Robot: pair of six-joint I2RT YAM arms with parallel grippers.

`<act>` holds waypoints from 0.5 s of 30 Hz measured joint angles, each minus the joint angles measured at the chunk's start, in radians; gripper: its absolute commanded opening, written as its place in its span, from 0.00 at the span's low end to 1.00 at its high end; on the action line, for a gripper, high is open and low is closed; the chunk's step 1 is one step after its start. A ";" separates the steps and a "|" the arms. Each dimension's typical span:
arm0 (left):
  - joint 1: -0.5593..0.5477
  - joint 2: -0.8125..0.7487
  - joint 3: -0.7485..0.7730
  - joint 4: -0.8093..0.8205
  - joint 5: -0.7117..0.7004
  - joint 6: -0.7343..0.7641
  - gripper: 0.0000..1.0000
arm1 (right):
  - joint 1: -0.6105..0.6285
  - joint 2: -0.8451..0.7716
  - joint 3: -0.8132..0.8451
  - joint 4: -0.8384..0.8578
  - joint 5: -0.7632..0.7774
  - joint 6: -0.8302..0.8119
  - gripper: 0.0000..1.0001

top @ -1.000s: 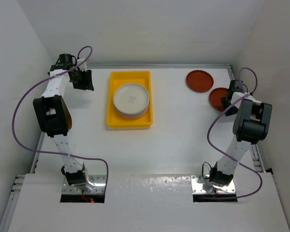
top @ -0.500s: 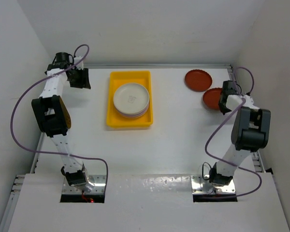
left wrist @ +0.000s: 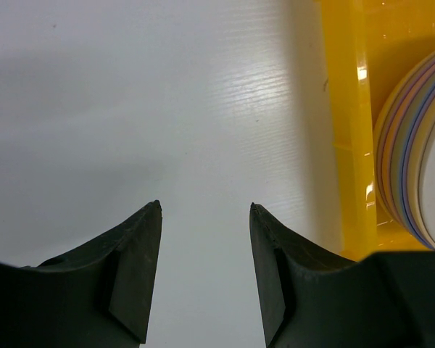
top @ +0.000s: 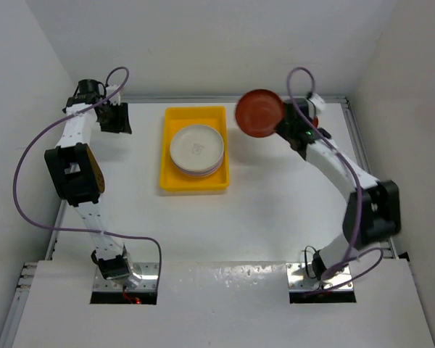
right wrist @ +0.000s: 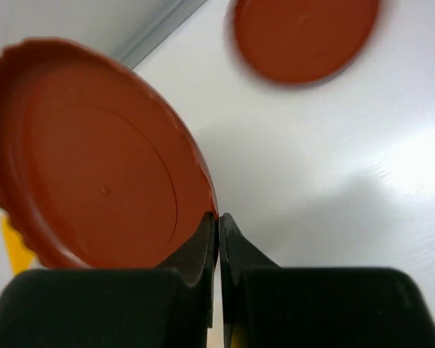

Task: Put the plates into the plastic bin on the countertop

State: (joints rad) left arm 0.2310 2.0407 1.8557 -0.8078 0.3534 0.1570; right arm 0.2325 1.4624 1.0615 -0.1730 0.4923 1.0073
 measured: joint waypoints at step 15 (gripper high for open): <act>0.108 0.000 -0.109 -0.002 -0.001 0.008 0.54 | 0.290 0.749 0.867 -0.311 -0.441 -0.379 0.00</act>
State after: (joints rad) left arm 0.3386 2.0407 1.7470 -0.8093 0.3527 0.1646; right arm 0.5228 2.2112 1.9289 -0.4835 0.0513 0.6285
